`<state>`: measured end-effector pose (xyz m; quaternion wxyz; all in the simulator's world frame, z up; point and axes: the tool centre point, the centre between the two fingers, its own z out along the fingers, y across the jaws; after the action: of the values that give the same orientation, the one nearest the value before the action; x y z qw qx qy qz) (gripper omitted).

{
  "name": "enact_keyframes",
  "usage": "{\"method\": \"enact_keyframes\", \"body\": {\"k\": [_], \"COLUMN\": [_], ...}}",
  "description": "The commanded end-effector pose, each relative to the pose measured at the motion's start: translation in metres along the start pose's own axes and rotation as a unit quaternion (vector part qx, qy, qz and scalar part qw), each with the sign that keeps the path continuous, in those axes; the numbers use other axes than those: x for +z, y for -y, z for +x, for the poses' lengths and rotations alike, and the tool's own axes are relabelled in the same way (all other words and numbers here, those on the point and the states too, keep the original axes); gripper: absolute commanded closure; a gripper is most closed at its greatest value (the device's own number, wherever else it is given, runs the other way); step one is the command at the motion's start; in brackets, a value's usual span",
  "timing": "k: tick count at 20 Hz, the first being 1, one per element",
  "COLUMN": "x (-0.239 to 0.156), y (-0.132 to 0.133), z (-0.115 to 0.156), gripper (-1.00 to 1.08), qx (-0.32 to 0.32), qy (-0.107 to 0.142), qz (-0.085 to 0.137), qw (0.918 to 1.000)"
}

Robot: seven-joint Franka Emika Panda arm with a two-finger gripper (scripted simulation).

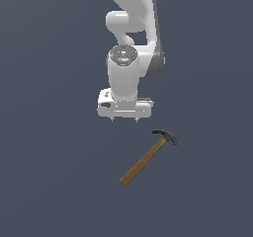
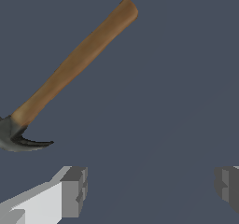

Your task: Pick up the object and move it to a goal position.

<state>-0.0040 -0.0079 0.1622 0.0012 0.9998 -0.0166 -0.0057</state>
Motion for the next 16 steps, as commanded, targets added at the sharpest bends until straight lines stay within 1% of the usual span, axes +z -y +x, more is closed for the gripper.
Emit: {"method": "enact_keyframes", "body": {"k": [1, 4, 9, 16], "x": [0.0, 0.0019, 0.0089, 0.0097], "y": [0.0, -0.0005, -0.0032, -0.0022], "z": [0.0, -0.0003, -0.0021, -0.001], "gripper": [-0.92, -0.92, -0.92, -0.92], "qx": [0.0, -0.001, -0.006, -0.001], "qy": [0.0, 0.001, 0.004, 0.004], "qz": [0.0, -0.003, -0.015, -0.015], "qw": [1.0, 1.0, 0.9999, 0.9999]}}
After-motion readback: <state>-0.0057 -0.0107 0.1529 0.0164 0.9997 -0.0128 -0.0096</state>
